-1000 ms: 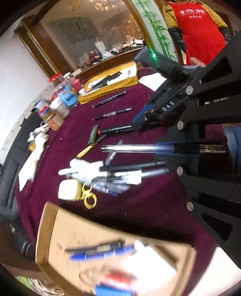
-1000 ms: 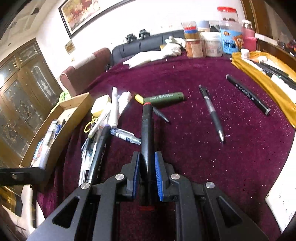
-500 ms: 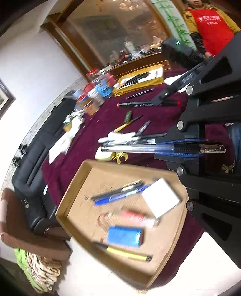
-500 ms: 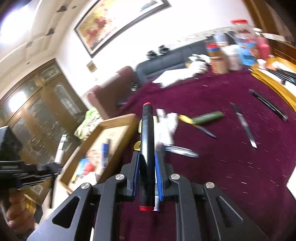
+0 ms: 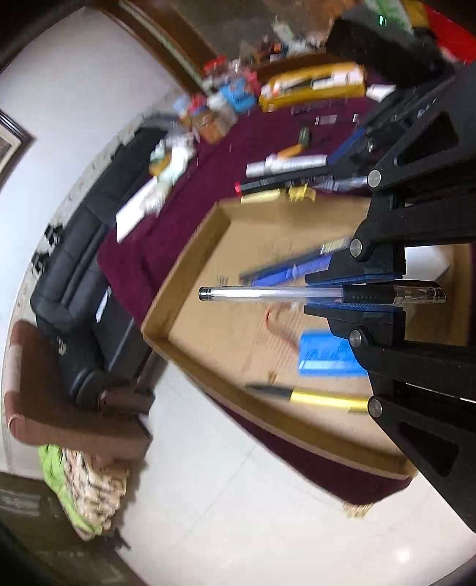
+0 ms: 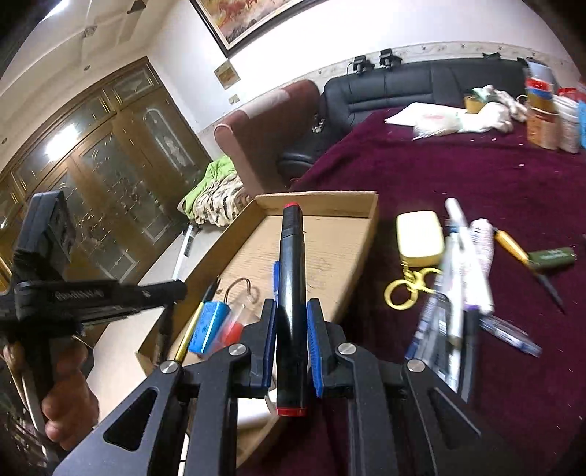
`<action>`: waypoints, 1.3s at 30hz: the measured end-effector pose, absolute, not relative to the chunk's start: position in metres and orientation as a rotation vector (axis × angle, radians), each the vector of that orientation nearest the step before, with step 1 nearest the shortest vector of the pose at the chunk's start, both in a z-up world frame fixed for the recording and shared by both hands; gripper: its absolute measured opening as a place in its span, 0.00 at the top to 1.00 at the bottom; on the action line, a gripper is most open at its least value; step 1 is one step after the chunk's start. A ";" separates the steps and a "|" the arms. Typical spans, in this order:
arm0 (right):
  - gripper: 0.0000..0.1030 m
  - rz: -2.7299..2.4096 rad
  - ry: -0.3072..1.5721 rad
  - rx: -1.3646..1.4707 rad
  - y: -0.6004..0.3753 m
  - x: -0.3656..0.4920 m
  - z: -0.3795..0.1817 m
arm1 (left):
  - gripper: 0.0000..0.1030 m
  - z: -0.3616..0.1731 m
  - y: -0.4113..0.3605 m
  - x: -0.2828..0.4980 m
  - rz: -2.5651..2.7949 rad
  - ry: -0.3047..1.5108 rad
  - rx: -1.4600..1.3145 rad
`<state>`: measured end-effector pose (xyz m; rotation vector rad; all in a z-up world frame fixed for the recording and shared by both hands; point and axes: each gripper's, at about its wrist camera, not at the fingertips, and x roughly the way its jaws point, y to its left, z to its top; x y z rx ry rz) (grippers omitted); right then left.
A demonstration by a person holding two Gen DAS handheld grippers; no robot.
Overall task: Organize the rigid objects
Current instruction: 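Carry the clear pen and black marker into the cardboard tray and open both tools, then grasp the clear blue-clip pen with right tool while left tool grasps purple-capped black marker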
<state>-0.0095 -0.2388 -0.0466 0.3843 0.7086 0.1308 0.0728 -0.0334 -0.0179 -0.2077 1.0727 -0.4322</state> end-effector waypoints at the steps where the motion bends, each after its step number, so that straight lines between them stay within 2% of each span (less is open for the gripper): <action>1: 0.85 0.134 0.719 0.381 -0.235 -0.001 -0.050 | 0.93 -0.022 -0.035 0.076 -0.418 1.070 -0.184; 10: 0.85 0.104 0.799 0.363 -0.223 0.033 -0.081 | 0.93 -0.053 -0.049 0.095 -0.341 1.103 -0.057; 16: 0.84 0.079 0.801 0.317 -0.212 0.036 -0.083 | 0.91 -0.054 -0.057 0.094 -0.309 1.036 0.037; 17: 0.84 0.075 0.796 0.310 -0.210 0.035 -0.083 | 0.89 -0.055 -0.059 0.093 -0.308 1.029 0.050; 19: 0.80 0.080 0.788 0.304 -0.209 0.034 -0.083 | 0.76 -0.058 -0.061 0.094 -0.304 1.025 0.064; 21: 0.75 0.096 0.787 0.310 -0.209 0.033 -0.083 | 0.43 -0.062 -0.061 0.095 -0.287 1.032 0.063; 25: 0.62 0.120 0.761 0.304 -0.208 0.026 -0.078 | 0.42 -0.063 -0.058 0.091 -0.301 1.036 0.038; 28: 0.60 0.135 0.729 0.317 -0.214 0.011 -0.070 | 0.42 -0.053 -0.055 0.080 -0.329 1.007 0.003; 32: 0.45 0.155 0.658 0.348 -0.231 -0.023 -0.055 | 0.32 -0.031 -0.052 0.052 -0.357 0.938 -0.050; 39: 0.40 0.082 0.589 0.452 -0.306 -0.094 -0.056 | 0.26 -0.006 -0.066 -0.016 -0.386 0.842 -0.139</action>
